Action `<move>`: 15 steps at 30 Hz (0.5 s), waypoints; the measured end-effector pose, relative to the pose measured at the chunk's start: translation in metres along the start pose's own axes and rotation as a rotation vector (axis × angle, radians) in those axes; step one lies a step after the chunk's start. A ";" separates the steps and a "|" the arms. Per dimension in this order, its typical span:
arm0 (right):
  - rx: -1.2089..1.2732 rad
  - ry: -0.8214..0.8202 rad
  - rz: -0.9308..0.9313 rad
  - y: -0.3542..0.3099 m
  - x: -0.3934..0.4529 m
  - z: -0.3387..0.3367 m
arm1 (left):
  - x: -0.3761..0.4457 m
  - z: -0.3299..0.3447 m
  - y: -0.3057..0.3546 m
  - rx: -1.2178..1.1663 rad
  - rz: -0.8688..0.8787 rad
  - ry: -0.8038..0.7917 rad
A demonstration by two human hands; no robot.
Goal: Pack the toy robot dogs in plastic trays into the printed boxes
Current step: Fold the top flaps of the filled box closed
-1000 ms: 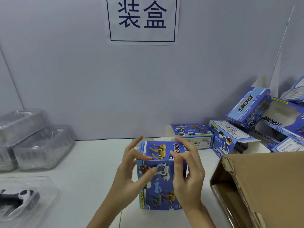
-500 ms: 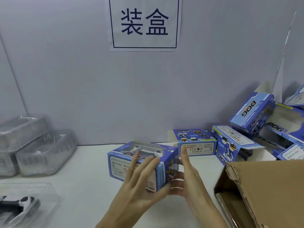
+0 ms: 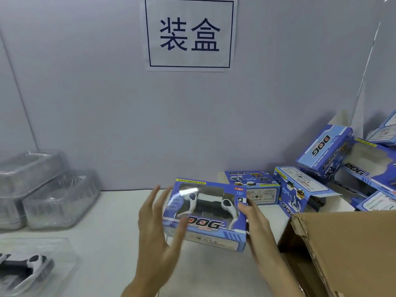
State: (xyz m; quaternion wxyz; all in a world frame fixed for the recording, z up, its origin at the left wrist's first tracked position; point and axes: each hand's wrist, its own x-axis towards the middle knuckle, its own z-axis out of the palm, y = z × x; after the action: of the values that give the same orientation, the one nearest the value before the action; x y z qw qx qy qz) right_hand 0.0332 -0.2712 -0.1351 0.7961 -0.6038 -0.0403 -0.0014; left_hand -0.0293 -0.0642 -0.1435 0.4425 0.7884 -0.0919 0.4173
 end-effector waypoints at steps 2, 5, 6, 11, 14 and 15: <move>0.040 -0.015 -0.018 -0.003 0.000 -0.001 | 0.009 -0.006 -0.002 -0.263 -0.341 -0.034; 0.064 -0.064 -0.064 -0.006 -0.002 -0.001 | 0.016 -0.008 -0.008 -0.532 -0.605 -0.232; 0.057 -0.069 -0.076 -0.008 -0.004 0.000 | 0.016 -0.006 -0.009 -0.562 -0.629 -0.264; -0.107 -0.150 -0.077 -0.032 -0.018 0.000 | 0.015 -0.008 -0.010 -0.712 -0.618 -0.187; -0.269 -0.257 -0.021 -0.054 -0.033 -0.003 | 0.024 -0.023 -0.012 -0.768 -0.651 -0.145; -0.309 -0.286 0.009 -0.060 -0.041 -0.003 | 0.026 -0.028 -0.015 -0.768 -0.657 -0.161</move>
State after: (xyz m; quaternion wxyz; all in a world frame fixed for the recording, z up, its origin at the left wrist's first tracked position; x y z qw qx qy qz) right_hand -0.0101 -0.2920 -0.0813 0.6802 -0.7130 -0.1492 0.0817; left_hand -0.0212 -0.0278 -0.1263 0.7996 0.5859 -0.0199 0.1302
